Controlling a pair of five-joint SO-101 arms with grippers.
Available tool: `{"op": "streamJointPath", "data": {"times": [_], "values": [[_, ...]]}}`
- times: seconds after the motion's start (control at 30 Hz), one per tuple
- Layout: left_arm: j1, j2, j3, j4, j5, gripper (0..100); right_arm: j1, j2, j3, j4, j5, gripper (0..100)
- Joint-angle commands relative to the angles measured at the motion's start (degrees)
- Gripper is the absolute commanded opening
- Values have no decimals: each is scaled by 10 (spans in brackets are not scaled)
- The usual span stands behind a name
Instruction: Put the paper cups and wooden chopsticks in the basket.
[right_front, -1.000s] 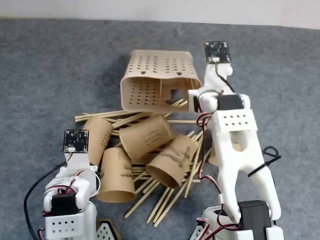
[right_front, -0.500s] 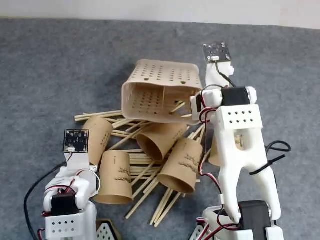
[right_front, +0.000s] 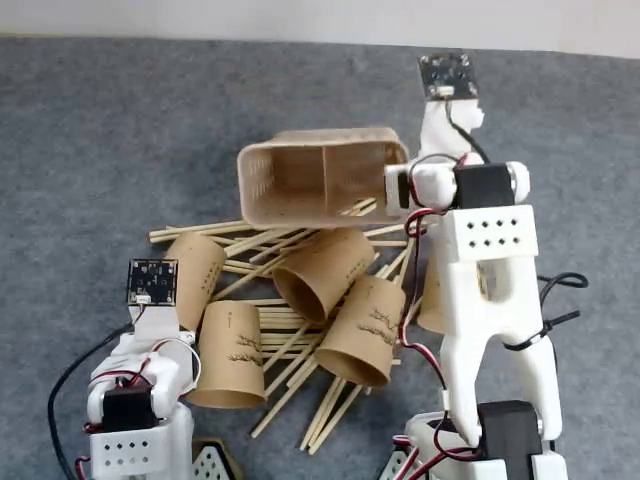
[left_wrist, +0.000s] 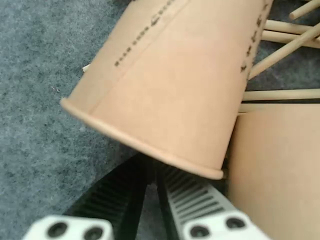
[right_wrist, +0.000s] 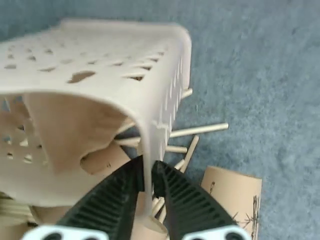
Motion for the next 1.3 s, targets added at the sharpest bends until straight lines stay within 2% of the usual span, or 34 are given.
{"op": "streamJointPath", "data": {"times": [0.0,0.37,0.7,1.17,1.27], "values": [[9,-3,11,3,-3,7,-2,-33,-54,-2,-17,6],[9,-3,11,3,-3,7,-47,-33,-60,15,-26,6],[9,-3,11,3,-3,7,-47,5,-67,-19,-25,6],[9,-3,11,3,-3,7,-42,156,-215,3,-32,6],[9,-3,11,3,-3,7,-23,180,-245,32,-71,6]]}}
